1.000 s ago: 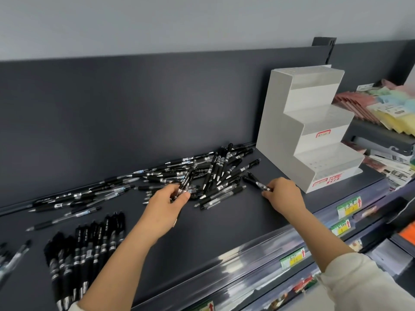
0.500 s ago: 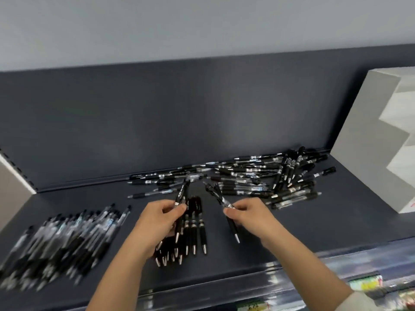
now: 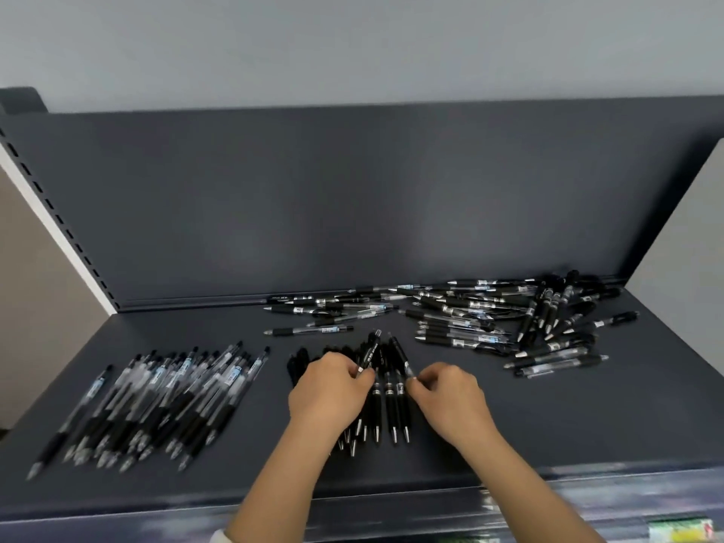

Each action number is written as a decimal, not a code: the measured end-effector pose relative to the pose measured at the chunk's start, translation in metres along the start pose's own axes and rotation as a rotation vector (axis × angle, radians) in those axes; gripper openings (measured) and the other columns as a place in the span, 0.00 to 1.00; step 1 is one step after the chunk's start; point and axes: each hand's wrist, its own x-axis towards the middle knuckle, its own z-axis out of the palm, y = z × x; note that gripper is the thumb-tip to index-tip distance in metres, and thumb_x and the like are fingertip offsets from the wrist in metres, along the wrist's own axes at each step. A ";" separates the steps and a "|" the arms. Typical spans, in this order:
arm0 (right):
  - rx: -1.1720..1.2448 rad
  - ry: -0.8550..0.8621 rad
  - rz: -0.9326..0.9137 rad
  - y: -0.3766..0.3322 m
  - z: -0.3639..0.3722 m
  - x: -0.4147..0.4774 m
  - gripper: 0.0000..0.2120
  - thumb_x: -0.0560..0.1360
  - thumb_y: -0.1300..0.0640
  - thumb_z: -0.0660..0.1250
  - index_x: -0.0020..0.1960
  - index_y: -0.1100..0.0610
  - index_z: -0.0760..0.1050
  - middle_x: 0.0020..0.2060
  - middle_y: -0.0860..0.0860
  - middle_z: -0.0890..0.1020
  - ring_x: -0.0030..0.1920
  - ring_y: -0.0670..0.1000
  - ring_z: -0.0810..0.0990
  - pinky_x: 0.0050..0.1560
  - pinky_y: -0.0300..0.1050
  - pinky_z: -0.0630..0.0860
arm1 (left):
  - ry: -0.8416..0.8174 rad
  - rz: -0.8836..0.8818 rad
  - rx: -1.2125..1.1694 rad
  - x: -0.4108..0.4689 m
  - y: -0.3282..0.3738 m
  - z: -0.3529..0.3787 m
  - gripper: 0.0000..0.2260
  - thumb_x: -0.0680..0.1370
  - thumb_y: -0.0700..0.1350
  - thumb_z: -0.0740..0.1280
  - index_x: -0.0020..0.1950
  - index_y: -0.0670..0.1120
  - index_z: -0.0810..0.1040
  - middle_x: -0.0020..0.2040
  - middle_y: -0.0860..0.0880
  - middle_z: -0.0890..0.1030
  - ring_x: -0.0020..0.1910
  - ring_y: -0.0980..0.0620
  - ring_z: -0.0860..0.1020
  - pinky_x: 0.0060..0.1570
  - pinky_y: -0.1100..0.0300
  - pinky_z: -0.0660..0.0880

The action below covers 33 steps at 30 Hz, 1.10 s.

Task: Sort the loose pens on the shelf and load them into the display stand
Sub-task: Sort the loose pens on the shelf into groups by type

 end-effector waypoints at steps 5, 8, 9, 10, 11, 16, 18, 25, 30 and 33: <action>0.018 -0.025 -0.017 0.005 -0.004 -0.001 0.18 0.76 0.49 0.65 0.64 0.54 0.71 0.51 0.51 0.80 0.50 0.50 0.79 0.45 0.40 0.72 | -0.018 0.001 -0.042 0.002 0.002 0.008 0.18 0.77 0.53 0.65 0.30 0.46 0.72 0.25 0.53 0.70 0.25 0.55 0.69 0.31 0.61 0.69; 0.010 -0.029 -0.052 0.006 -0.006 0.001 0.17 0.77 0.50 0.64 0.64 0.53 0.70 0.52 0.51 0.80 0.48 0.50 0.78 0.46 0.41 0.73 | -0.002 0.005 -0.103 0.001 0.002 0.010 0.08 0.76 0.53 0.67 0.48 0.49 0.78 0.37 0.53 0.79 0.32 0.58 0.73 0.35 0.63 0.70; 0.008 -0.030 -0.067 0.007 -0.005 0.001 0.17 0.77 0.50 0.64 0.64 0.53 0.70 0.52 0.52 0.80 0.47 0.49 0.78 0.47 0.42 0.74 | 0.013 -0.004 -0.112 0.001 0.003 0.009 0.14 0.76 0.53 0.68 0.59 0.49 0.76 0.42 0.53 0.81 0.36 0.58 0.75 0.37 0.64 0.70; 0.006 -0.031 -0.082 0.007 -0.004 0.001 0.17 0.77 0.51 0.64 0.64 0.53 0.70 0.52 0.52 0.80 0.46 0.50 0.78 0.47 0.43 0.75 | 0.033 0.001 -0.117 0.000 0.003 0.009 0.19 0.75 0.54 0.68 0.64 0.49 0.73 0.43 0.53 0.81 0.38 0.59 0.76 0.38 0.64 0.70; 0.005 -0.029 -0.097 0.008 -0.004 0.001 0.17 0.77 0.51 0.64 0.64 0.53 0.70 0.52 0.52 0.80 0.47 0.50 0.79 0.47 0.43 0.75 | 0.050 0.012 -0.112 0.001 0.002 0.010 0.22 0.75 0.54 0.69 0.66 0.49 0.71 0.41 0.53 0.81 0.38 0.59 0.76 0.39 0.64 0.71; -0.004 0.010 -0.203 0.011 0.001 0.000 0.15 0.78 0.52 0.63 0.63 0.51 0.71 0.50 0.51 0.81 0.49 0.50 0.79 0.46 0.41 0.73 | 0.116 0.054 -0.062 -0.001 0.002 0.011 0.23 0.73 0.55 0.71 0.65 0.49 0.73 0.37 0.56 0.77 0.40 0.56 0.77 0.45 0.60 0.75; -0.011 -0.007 -0.249 0.010 0.002 -0.002 0.14 0.77 0.51 0.63 0.63 0.50 0.72 0.48 0.49 0.81 0.48 0.49 0.79 0.45 0.40 0.74 | 0.144 0.072 -0.019 0.000 0.002 0.013 0.22 0.73 0.56 0.70 0.64 0.50 0.73 0.39 0.56 0.77 0.41 0.56 0.77 0.44 0.59 0.75; -0.062 0.095 -0.286 0.029 -0.031 0.019 0.13 0.76 0.50 0.65 0.60 0.51 0.75 0.47 0.48 0.78 0.49 0.49 0.77 0.50 0.45 0.75 | 0.258 0.162 0.130 0.004 0.019 0.015 0.20 0.76 0.57 0.66 0.65 0.53 0.73 0.56 0.54 0.75 0.53 0.53 0.75 0.42 0.58 0.74; -0.335 0.217 -0.311 0.062 -0.069 0.058 0.14 0.76 0.56 0.66 0.61 0.55 0.76 0.55 0.52 0.78 0.58 0.55 0.73 0.56 0.49 0.73 | 0.248 0.319 0.165 0.014 0.038 0.023 0.16 0.77 0.54 0.66 0.63 0.53 0.76 0.55 0.55 0.75 0.59 0.54 0.72 0.48 0.58 0.74; -0.487 0.090 -0.276 0.074 -0.078 0.072 0.19 0.75 0.53 0.67 0.65 0.54 0.73 0.60 0.51 0.75 0.61 0.55 0.70 0.58 0.48 0.71 | 0.211 0.422 0.239 0.022 0.049 0.030 0.16 0.77 0.53 0.65 0.64 0.53 0.75 0.57 0.54 0.74 0.61 0.53 0.70 0.56 0.58 0.71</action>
